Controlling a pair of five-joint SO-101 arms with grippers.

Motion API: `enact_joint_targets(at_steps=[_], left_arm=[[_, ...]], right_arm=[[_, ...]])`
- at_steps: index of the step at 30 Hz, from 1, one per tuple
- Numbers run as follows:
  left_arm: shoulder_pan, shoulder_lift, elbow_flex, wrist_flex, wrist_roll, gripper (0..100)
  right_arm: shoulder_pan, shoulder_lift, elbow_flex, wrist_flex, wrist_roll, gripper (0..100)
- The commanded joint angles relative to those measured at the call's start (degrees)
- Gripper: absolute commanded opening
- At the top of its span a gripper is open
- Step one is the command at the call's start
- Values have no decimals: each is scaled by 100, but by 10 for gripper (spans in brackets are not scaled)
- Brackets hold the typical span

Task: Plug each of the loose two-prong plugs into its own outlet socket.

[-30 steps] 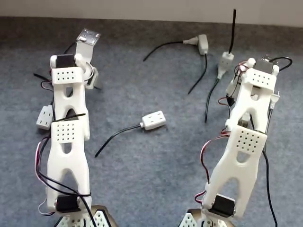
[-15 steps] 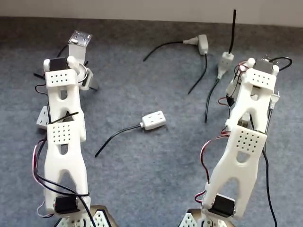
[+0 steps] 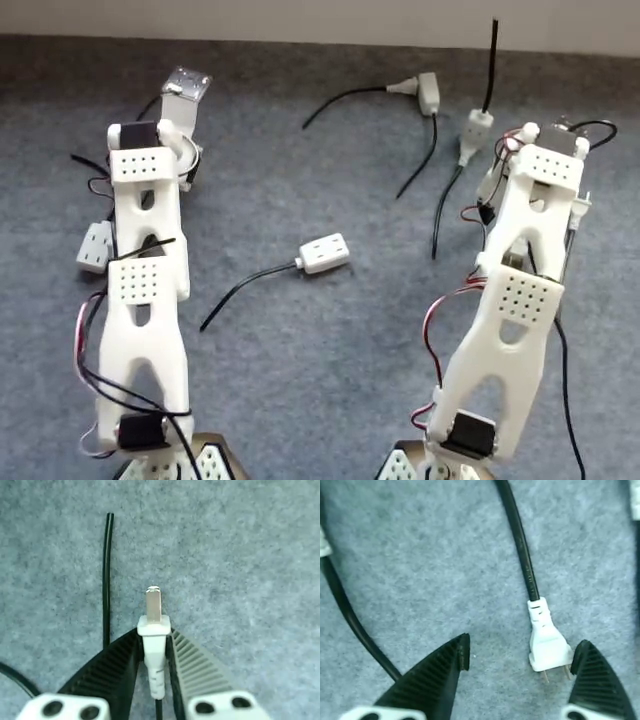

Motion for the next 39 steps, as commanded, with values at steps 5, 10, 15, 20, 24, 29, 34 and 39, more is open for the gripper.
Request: enact_joint_targets(at_steps=[5,10,15,20,24,29,34,39], left_arm=[[664,-198,-171,888,-18,5],[1393,-840,-163,967,404,5],[2185,-1657,-136,976,1213,5],[2791,-2193,-127,1011,1697,5],[2949,-2519,-136,1011,2075,5],[3055,-3099,-127,1046,2426,5],[3301,-4022,-22,1046,2426,5],[3582,-5420,1446,1046,2426,5]], right_arm=[[-57,-92,-84,-40,-18,322],[-57,-66,-84,-127,-18,322],[-57,-57,-75,-180,-18,322],[-57,-57,-75,-180,-18,322],[-66,-57,-66,-189,-18,322],[-119,-57,-66,-189,-26,322],[-215,-57,-48,-189,-26,322],[-215,-57,-48,-189,-26,322]])
